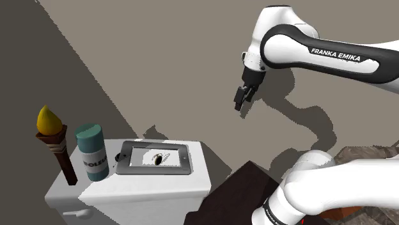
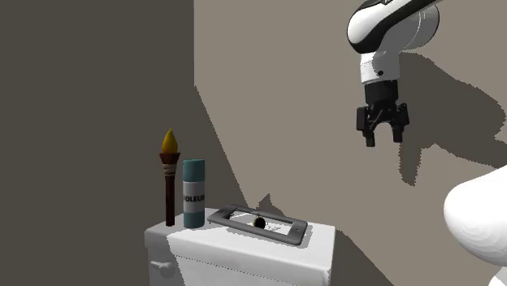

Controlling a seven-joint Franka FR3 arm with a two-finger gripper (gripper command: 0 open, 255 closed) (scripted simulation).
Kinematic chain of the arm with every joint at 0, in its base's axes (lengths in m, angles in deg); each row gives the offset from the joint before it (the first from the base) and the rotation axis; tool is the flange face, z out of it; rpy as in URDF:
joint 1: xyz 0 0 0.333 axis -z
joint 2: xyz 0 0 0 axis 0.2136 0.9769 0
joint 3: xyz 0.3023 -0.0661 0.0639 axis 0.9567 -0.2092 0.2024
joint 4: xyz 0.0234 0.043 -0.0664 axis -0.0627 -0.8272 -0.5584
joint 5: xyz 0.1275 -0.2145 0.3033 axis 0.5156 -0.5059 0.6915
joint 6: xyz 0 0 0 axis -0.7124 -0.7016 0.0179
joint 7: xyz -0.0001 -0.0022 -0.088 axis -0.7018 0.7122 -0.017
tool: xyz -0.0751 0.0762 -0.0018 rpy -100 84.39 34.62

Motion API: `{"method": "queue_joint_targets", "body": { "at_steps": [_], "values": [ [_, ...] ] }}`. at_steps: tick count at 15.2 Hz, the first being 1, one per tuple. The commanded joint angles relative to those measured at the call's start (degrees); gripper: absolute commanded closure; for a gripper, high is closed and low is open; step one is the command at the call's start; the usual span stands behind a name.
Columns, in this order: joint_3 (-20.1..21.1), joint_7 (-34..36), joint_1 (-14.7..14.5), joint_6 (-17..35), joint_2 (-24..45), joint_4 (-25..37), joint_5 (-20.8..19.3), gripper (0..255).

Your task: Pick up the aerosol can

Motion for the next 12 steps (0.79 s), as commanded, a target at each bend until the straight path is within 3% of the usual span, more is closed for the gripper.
{"method": "queue_joint_targets", "body": {
  "at_steps": [1,12],
  "values": [
    [0.00,0.00,0.00,0.00,0.00,0.00,0.00,0],
    [11.39,13.19,-4.61,4.88,11.82,6.53,7.92,0]
  ]
}}
